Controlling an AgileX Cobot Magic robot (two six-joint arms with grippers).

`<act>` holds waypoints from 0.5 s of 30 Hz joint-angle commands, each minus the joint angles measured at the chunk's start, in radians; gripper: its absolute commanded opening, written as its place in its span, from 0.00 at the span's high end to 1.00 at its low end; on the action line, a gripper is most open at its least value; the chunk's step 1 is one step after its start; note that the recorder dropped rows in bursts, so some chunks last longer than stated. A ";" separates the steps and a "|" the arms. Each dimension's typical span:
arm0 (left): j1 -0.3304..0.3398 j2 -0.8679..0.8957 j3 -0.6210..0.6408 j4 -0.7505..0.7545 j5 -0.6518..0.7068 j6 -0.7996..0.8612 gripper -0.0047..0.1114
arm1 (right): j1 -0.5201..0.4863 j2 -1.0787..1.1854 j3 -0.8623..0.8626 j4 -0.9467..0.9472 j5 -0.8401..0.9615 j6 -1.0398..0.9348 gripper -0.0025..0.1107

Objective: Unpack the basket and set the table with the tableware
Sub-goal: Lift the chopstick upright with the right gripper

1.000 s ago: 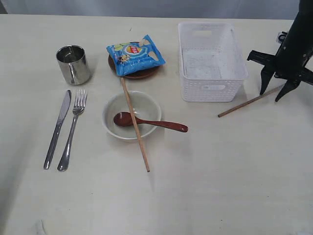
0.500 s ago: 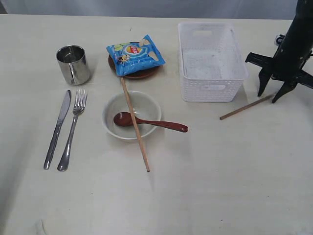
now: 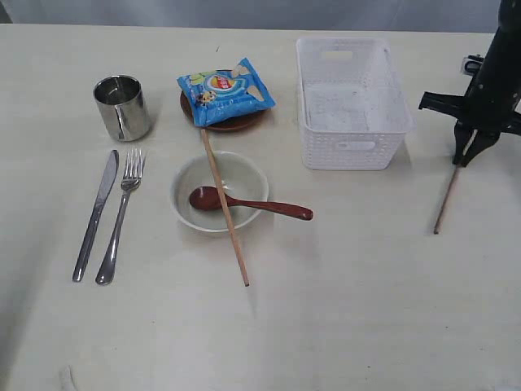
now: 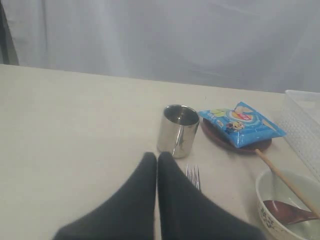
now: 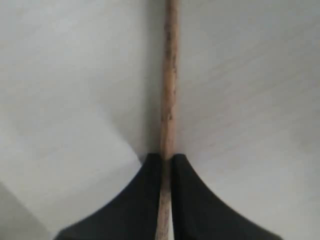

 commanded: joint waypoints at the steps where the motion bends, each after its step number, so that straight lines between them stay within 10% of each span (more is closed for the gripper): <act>1: -0.002 -0.003 0.006 -0.003 -0.004 -0.001 0.96 | -0.038 0.003 0.011 -0.058 -0.028 -0.117 0.98; 15: -0.002 -0.003 0.006 -0.003 -0.004 -0.001 0.96 | -0.060 -0.243 -0.155 0.218 0.008 -0.408 0.98</act>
